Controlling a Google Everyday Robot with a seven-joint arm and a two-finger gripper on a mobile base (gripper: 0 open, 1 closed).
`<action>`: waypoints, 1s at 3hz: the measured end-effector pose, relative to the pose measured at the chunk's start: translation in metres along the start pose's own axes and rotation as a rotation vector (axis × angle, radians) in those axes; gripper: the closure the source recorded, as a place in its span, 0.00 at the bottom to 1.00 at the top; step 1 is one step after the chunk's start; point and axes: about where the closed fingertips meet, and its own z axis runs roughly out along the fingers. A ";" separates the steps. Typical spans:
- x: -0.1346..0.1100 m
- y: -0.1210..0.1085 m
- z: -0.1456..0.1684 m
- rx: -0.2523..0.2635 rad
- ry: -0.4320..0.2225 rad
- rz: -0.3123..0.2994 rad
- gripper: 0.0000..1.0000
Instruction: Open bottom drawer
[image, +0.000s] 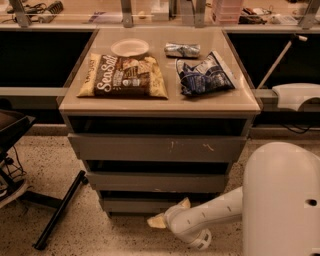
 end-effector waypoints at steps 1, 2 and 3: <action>-0.005 -0.002 0.004 0.011 -0.008 0.005 0.00; -0.006 -0.018 0.012 0.065 -0.025 -0.025 0.00; -0.008 -0.104 0.011 0.170 -0.082 -0.052 0.00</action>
Offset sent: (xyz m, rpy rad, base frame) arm 0.0361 -0.0306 -0.0101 -0.1176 -0.1180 -0.0352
